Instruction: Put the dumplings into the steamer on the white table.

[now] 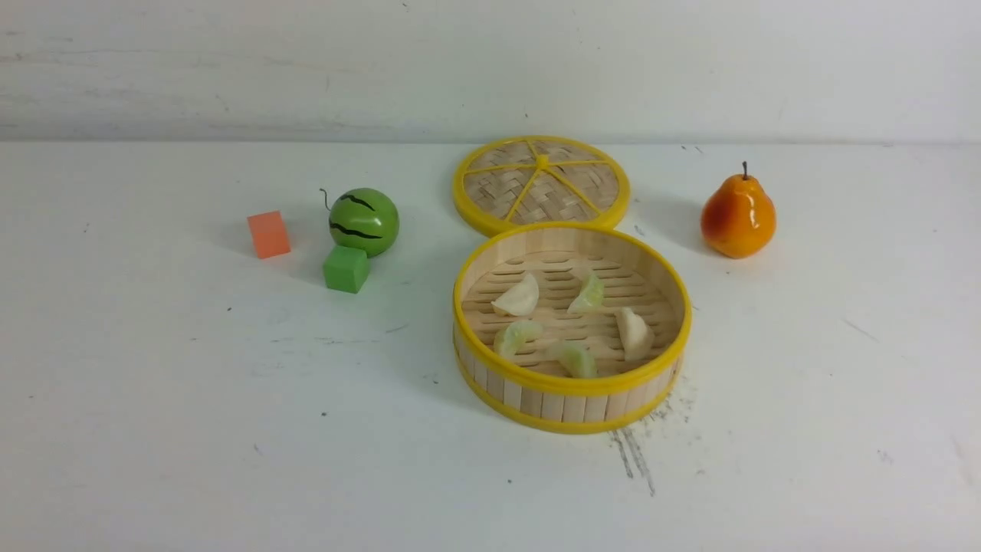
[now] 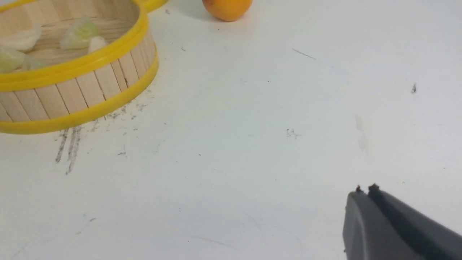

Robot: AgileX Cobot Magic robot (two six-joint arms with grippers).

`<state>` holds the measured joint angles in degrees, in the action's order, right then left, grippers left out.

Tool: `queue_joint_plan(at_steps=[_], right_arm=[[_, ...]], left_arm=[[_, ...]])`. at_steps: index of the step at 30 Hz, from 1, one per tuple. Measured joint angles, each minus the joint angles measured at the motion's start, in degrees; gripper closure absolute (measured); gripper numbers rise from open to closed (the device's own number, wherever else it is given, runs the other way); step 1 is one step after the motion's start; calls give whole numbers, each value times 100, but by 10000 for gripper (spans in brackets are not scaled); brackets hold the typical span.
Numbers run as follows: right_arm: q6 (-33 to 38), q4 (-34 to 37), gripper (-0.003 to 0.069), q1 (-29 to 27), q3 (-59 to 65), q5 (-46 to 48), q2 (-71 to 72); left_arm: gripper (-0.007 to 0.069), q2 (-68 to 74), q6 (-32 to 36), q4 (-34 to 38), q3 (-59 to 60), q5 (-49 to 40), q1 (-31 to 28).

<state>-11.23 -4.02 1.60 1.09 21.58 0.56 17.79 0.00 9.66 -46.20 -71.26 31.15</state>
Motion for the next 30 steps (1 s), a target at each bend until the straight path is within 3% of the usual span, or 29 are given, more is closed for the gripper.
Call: queue_joint_plan(at_steps=[8,13,16,19,22,25,30], right_arm=[[0,0,651,0,0,0,0],[0,0,646,0,0,0,0],[0,0,640,0,0,0,0],[0,0,638,0,0,0,0],[0,5,638,0,0,0,0],[0,5,636,0,0,0,0],[0,5,636,0,0,0,0]], left_arm=[[497,0,0,95,0,97,0],[559,-148,0,127,221,1320,-78],[638,-348,-41,78,600,2420,-494],[638,-564,-228,71,1097,3219,-1051],[638,-1050,-628,-70,1985,4292,-2022],[638,-1569,-949,-136,2790,4890,-2815],[638,-1838,-1081,-156,3679,5316,-3522]])
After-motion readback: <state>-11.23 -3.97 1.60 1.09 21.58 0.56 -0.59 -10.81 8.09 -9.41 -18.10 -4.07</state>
